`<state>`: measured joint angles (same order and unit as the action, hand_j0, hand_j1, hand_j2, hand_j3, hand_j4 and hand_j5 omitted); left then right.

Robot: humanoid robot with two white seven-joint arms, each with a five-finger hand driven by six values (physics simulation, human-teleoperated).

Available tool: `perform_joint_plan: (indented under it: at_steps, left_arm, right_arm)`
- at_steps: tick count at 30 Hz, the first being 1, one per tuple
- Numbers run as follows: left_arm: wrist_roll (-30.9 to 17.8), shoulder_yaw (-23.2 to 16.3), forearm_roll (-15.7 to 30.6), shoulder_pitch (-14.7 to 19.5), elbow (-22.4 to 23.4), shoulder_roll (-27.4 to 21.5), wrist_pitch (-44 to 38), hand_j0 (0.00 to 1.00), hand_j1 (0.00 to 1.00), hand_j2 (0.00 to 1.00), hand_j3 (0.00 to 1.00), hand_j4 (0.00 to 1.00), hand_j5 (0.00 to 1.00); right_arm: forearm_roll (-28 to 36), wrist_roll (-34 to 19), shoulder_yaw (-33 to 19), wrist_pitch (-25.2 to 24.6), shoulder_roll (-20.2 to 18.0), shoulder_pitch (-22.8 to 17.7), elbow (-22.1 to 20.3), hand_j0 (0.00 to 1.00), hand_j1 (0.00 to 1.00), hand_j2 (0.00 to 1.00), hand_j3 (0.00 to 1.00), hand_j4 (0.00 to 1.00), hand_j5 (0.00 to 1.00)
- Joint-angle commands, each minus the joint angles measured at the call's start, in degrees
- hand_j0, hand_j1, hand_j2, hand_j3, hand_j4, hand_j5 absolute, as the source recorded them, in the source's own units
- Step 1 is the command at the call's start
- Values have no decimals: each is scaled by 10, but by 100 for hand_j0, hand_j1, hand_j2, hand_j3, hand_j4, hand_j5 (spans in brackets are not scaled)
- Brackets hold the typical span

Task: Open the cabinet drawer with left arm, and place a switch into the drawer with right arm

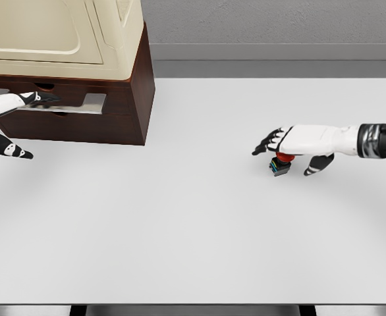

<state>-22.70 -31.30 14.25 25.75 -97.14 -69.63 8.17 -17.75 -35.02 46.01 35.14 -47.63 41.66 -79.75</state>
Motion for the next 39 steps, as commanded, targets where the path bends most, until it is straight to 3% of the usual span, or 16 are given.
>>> perform_joint_plan:
  at_steps: [1, 10, 14, 18, 33, 39]
  left_arm:
    - [0, 0, 0, 0, 5, 2, -1, 98, 98, 98, 98, 98, 98]
    - [0, -4, -11, 0, 20, 12, -1, 98, 98, 98, 98, 98, 98]
    - [-2, -5, -11, 0, 19, 13, -1, 89, 89, 89, 89, 89, 89]
    - [-3, -5, -11, -1, 19, 13, -1, 87, 87, 87, 87, 87, 87]
    - [-7, -25, -4, 7, 8, 5, 27, 87, 87, 87, 87, 87, 87]
    - [-20, -28, 22, 7, -3, -10, 40, 87, 87, 87, 87, 87, 87]
  right_arm:
    - [3, 0, 5, -1, 0, 0, 0, 100, 100, 100, 100, 100, 100]
    - [-3, 0, 8, -1, 0, 3, 0, 100, 100, 100, 100, 100, 100]
    - [-4, 0, 8, -1, 4, 7, 8, 100, 100, 100, 100, 100, 100]
    - [-4, 0, 8, -1, 6, 8, 9, 100, 100, 100, 100, 100, 100]
    - [-4, 0, 11, -1, 2, 11, 5, 100, 100, 100, 100, 100, 100]
    - [-4, 0, 12, -1, 2, 11, 3, 100, 100, 100, 100, 100, 100]
